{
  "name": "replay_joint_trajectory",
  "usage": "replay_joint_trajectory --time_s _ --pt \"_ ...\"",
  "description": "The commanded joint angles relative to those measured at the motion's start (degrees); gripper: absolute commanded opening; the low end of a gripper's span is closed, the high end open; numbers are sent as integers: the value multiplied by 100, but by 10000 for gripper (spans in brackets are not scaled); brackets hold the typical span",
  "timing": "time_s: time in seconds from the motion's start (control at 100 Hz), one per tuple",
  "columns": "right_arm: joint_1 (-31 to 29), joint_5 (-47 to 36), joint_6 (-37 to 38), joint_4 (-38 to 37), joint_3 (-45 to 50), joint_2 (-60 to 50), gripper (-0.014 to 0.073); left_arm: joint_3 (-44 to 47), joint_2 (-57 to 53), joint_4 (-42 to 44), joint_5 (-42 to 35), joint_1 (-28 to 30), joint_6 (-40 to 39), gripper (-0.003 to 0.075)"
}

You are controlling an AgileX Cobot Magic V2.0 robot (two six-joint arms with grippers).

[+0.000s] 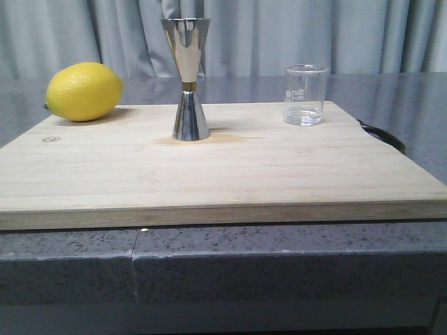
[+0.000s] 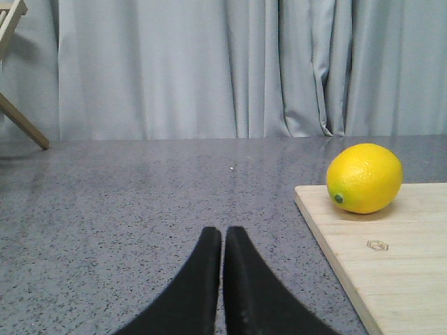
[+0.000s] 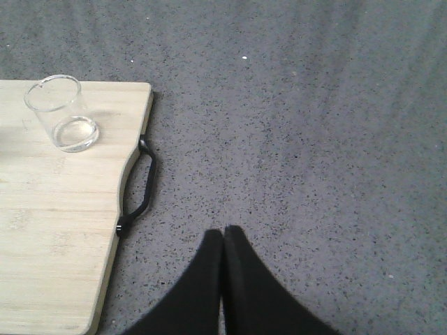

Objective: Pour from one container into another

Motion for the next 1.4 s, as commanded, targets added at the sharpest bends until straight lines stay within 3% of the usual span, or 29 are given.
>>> replay_joint_trajectory --time_s 0.0,0.31,0.57,0.76,1.03,1.39 --pt "-32 -382 -14 -80 -153 20 -67 71 -120 -50 -457 14 -39 -19" --pt "-95 -573 -14 -94 151 -370 -67 71 -120 -50 -457 14 -39 -19" --pt "-448 -3097 -14 16 2252 -1900 -67 71 -120 -50 -457 14 -39 -19" --pt "-458 -4117 -14 74 3542 -2842 -67 71 -120 -50 -457 14 -39 -19" --pt "-458 -4570 -14 107 4456 -3449 -67 71 -120 -50 -457 14 -39 -19" --pt "-458 -4410 -14 126 4444 -3449 -67 71 -111 -50 -457 14 -39 -19"
